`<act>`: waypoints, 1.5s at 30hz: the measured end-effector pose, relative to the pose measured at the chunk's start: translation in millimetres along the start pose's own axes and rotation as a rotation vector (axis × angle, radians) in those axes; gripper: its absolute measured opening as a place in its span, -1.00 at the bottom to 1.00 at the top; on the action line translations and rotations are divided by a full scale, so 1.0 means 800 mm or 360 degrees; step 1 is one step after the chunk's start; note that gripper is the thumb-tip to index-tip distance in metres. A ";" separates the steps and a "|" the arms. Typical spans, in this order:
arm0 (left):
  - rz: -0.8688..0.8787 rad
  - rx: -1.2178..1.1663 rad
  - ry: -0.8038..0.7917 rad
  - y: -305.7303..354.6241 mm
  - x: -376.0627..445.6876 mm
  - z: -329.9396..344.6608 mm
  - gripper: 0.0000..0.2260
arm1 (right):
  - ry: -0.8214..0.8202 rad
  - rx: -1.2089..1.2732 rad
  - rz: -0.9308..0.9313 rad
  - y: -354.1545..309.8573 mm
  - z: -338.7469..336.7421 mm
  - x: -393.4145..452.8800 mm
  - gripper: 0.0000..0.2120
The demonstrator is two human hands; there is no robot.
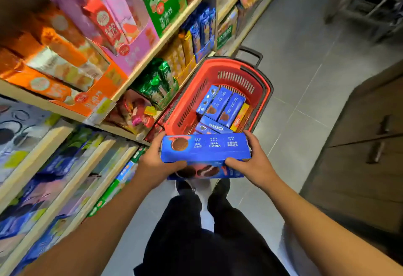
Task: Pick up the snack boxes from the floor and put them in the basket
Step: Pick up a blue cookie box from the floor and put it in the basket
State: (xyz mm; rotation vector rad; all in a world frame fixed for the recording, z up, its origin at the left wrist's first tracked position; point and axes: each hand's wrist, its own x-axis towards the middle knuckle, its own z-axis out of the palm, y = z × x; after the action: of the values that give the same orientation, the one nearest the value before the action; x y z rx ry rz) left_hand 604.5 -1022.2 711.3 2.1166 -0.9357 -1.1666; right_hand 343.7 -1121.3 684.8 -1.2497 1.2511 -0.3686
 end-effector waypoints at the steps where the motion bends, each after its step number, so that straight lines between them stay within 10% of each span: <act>1: 0.0035 0.0032 -0.0020 0.004 0.016 0.002 -0.13 | 0.0013 0.0005 0.0017 0.000 -0.003 0.010 -0.28; 24: 0.0044 0.0430 -0.0692 -0.212 0.507 0.151 0.01 | 0.0333 0.0179 0.0505 0.289 0.109 0.372 -0.15; 36: 0.0016 0.0825 -0.0617 -0.267 0.478 0.210 -0.07 | 0.0108 -0.0577 0.0946 0.318 0.141 0.369 0.08; 45: 0.0174 0.0853 -0.0528 -0.093 0.348 0.120 -0.15 | -0.0181 -0.1131 0.0378 0.153 0.064 0.260 -0.08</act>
State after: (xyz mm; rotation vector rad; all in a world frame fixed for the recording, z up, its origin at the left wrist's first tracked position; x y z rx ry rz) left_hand 650.8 -1206.0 474.2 2.2636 -1.6484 -1.3462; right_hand 413.1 -1216.0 468.1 -1.6557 1.4671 0.3528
